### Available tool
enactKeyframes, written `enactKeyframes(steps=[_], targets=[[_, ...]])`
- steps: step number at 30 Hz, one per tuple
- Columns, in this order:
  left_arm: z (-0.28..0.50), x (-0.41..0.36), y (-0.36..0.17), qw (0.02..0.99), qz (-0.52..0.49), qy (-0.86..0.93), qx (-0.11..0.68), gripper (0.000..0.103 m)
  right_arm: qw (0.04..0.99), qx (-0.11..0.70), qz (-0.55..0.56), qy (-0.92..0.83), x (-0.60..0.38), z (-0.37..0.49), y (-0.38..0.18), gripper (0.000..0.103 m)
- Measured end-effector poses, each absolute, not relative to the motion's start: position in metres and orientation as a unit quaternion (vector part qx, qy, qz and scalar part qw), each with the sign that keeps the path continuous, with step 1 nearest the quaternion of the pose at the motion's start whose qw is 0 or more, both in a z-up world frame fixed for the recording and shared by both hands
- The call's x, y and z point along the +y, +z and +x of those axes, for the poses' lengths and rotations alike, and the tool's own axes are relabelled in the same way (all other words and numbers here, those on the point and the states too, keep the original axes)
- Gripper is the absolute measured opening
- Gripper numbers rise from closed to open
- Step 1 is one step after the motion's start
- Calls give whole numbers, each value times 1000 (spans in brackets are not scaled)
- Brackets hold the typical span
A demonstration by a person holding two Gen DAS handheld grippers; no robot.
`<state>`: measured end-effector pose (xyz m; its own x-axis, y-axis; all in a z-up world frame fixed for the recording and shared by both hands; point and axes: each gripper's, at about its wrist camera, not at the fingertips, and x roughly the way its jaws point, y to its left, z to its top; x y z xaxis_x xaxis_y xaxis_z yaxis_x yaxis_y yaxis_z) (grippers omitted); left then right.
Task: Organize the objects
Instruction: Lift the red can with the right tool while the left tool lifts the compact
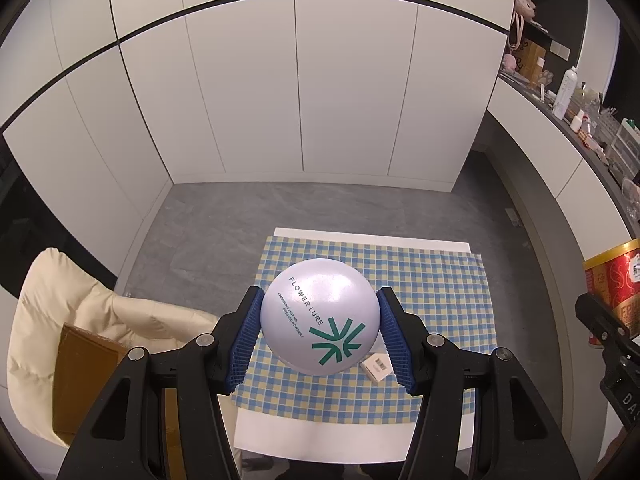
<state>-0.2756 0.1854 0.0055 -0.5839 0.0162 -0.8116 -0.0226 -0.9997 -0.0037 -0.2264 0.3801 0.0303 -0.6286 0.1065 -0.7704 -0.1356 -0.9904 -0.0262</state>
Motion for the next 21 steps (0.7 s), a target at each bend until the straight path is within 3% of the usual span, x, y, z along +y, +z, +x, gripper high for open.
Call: enactKeyframes(steps=[21], targets=[[-219, 164, 9, 15, -445, 896, 9, 57, 63, 21, -440, 895, 373, -189, 17, 56]])
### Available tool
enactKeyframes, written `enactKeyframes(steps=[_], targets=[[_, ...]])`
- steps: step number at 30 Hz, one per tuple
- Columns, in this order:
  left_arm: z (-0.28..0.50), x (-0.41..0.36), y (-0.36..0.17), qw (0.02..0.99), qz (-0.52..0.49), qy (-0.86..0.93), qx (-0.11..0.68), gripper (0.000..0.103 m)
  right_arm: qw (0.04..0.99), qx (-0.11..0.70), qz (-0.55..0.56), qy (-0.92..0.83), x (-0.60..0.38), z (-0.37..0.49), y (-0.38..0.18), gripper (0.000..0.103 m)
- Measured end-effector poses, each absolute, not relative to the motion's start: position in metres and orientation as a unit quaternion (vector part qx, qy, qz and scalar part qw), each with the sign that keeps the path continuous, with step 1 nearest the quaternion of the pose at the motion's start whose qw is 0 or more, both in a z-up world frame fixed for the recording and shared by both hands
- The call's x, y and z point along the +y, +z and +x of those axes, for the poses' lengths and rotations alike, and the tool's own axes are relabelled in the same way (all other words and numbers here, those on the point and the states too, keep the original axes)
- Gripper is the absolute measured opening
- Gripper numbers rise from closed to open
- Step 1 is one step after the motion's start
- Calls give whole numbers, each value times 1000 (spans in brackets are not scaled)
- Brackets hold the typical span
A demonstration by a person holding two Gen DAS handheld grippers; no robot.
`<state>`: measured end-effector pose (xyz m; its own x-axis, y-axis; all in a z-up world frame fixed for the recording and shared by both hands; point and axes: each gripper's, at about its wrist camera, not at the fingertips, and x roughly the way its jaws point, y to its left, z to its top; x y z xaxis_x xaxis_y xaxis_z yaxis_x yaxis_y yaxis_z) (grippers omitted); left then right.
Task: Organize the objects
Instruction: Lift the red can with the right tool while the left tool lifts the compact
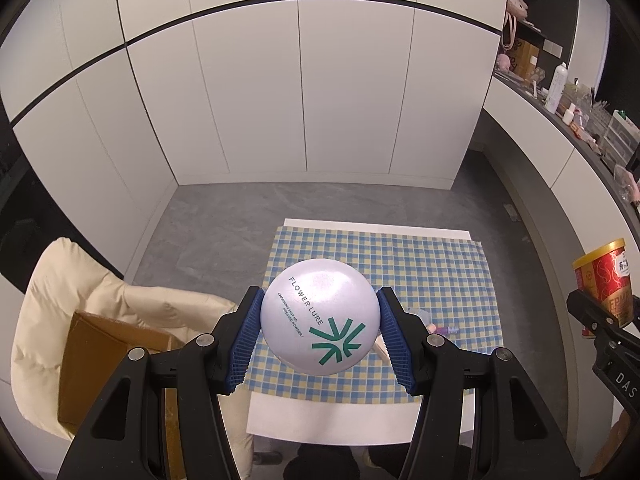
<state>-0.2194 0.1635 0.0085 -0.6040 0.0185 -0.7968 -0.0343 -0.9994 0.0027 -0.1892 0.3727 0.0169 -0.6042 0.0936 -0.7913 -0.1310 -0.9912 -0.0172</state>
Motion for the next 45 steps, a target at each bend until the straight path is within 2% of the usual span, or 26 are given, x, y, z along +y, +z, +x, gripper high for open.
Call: enactKeyframes(steps=[15, 45], targets=[[-164, 133, -1, 0, -433, 901, 9, 57, 71, 29, -434, 898, 361, -133, 10, 56], [-28, 118, -44, 39, -442, 896, 28, 57, 48, 43, -468, 881, 314, -9, -62, 56]])
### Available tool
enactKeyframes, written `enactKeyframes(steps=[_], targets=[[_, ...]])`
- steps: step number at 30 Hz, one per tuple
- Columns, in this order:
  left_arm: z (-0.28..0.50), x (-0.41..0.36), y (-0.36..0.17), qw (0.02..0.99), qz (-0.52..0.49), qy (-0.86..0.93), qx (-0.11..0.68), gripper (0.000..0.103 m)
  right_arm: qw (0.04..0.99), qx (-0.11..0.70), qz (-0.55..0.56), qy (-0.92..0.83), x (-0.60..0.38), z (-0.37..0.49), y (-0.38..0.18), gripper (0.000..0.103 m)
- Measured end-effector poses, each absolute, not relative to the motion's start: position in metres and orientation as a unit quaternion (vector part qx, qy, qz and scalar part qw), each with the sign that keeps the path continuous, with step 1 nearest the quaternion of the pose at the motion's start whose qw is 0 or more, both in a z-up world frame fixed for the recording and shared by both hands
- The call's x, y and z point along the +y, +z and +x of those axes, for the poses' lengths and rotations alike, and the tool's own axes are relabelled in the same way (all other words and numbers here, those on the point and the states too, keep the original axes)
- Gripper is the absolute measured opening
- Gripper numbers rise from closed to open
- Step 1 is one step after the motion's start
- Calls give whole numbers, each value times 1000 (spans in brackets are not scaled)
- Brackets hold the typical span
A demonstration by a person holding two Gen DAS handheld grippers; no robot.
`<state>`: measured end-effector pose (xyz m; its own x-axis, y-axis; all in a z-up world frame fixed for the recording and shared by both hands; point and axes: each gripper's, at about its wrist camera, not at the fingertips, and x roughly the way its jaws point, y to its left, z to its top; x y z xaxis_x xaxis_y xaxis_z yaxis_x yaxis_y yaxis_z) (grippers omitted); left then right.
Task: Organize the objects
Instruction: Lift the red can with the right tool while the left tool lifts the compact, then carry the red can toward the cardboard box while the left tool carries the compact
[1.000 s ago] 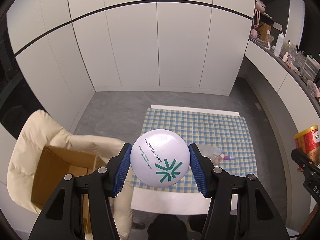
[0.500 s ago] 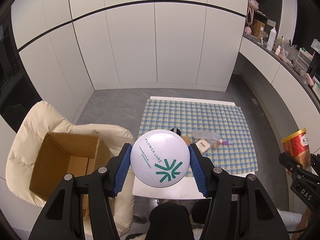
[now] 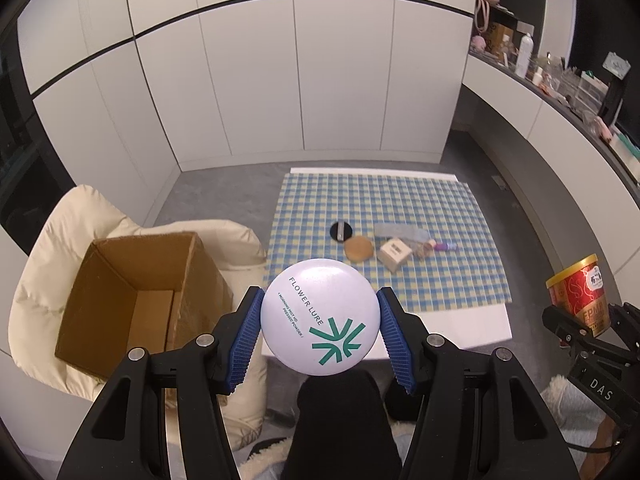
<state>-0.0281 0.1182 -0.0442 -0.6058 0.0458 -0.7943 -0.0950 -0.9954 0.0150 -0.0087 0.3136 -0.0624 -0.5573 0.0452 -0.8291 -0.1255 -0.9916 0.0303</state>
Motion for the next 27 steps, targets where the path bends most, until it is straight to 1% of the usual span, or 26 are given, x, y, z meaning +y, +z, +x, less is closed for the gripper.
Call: enactKeyframes(steps=[11, 27], targets=[[0, 121, -66, 64, -465, 883, 29, 57, 40, 52, -480, 875, 306, 29, -78, 56], [27, 110, -85, 73, -478, 875, 36, 57, 23, 52, -493, 868, 300, 74, -92, 56]])
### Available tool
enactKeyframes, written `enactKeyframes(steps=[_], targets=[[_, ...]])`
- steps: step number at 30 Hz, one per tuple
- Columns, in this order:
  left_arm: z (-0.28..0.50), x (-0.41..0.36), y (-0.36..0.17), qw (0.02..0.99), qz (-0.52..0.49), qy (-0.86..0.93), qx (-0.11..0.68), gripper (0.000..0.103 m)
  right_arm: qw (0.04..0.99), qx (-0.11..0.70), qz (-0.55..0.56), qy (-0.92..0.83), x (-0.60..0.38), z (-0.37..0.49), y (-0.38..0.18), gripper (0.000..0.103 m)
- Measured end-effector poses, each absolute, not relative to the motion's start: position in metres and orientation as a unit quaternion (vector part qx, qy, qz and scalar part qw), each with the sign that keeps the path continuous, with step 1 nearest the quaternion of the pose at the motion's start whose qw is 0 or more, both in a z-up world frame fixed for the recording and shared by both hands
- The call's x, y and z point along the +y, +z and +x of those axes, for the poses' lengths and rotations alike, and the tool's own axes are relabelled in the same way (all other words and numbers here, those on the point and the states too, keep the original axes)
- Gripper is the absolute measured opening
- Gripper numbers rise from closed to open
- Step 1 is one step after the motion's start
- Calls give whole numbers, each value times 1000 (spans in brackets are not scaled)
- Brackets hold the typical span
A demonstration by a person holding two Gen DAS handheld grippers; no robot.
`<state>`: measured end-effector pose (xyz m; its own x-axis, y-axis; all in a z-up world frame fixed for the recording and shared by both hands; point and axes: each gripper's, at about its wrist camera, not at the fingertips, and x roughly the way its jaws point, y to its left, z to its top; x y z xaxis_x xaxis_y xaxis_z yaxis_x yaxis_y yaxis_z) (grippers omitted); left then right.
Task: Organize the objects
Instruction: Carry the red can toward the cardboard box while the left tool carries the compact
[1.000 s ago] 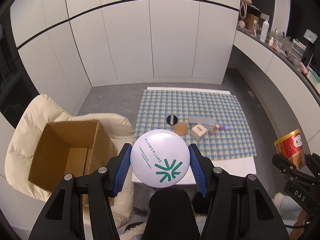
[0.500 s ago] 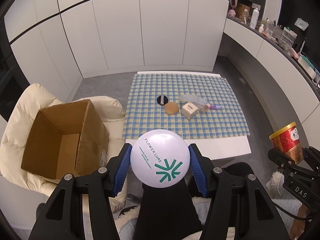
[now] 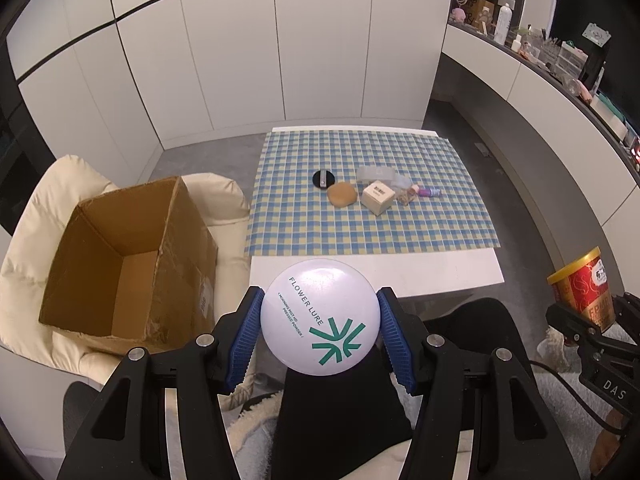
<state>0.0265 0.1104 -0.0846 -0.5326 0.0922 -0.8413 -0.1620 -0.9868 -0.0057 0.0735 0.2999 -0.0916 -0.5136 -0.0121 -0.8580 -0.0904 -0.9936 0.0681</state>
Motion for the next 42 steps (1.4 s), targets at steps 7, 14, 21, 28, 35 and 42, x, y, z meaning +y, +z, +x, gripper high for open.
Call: enactKeyframes(steps=[7, 14, 21, 28, 35, 42], targets=[[39, 104, -100, 76, -491, 867, 30, 57, 22, 55, -506, 861, 303, 88, -103, 56], [51, 99, -111, 75, -498, 863, 31, 57, 18, 58, -519, 853, 304, 103, -115, 56], [50, 93, -116, 71, -504, 860, 21, 57, 23, 64, -525, 848, 307, 104, -124, 56], [50, 87, -116, 68, -505, 860, 10, 57, 15, 54, -520, 852, 297, 98, -120, 56], [53, 75, -117, 56, -510, 858, -5, 57, -2, 38, -524, 851, 284, 90, -121, 56], [55, 61, -117, 38, -510, 859, -15, 57, -21, 25, -524, 851, 270, 83, -122, 56]])
